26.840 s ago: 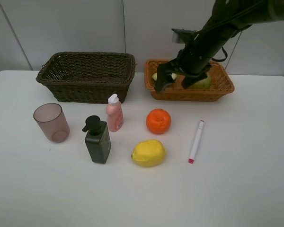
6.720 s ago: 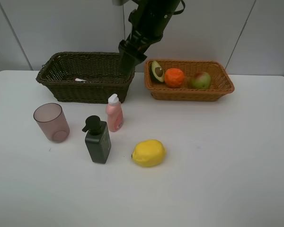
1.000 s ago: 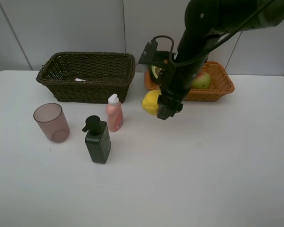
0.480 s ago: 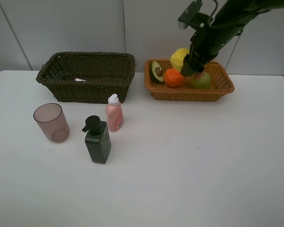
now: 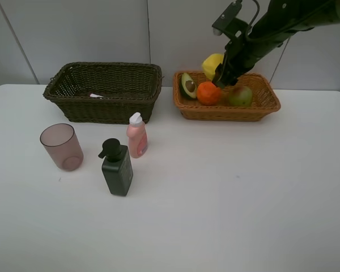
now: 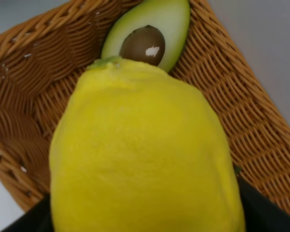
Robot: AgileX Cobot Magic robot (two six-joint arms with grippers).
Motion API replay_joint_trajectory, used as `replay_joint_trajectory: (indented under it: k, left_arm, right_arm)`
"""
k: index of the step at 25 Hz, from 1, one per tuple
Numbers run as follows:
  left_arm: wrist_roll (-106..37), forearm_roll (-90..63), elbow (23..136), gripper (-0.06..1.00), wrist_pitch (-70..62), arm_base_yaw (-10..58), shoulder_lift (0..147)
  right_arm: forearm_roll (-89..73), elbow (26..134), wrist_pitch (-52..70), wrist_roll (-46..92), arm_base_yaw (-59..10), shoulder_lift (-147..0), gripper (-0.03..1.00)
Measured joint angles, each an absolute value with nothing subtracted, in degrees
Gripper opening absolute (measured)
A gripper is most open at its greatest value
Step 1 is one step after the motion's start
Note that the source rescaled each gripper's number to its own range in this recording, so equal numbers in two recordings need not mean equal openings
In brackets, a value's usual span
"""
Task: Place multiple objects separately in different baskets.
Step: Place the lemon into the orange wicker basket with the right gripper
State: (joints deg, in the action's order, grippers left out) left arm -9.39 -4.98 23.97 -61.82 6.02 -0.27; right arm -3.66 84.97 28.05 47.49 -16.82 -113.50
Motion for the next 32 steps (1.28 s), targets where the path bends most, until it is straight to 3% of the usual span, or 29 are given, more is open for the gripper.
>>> replay_joint_trajectory:
  k: [29, 30, 32]
  left_arm:
    - [-9.39, -4.98, 23.97, 0.89, -61.82, 6.02, -0.27]
    - [-9.39, -4.98, 23.97, 0.89, -61.82, 6.02, -0.27]
    - [-9.39, -4.98, 23.97, 0.89, -61.82, 6.02, -0.27]
  right_arm:
    - [-3.34, 84.97, 21.22, 47.49, -16.82, -118.55, 0.55]
    - [-3.34, 84.97, 21.22, 47.49, -16.82, -118.55, 0.56]
    - [-3.34, 84.97, 21.05, 47.44, -16.82, -118.55, 0.71]
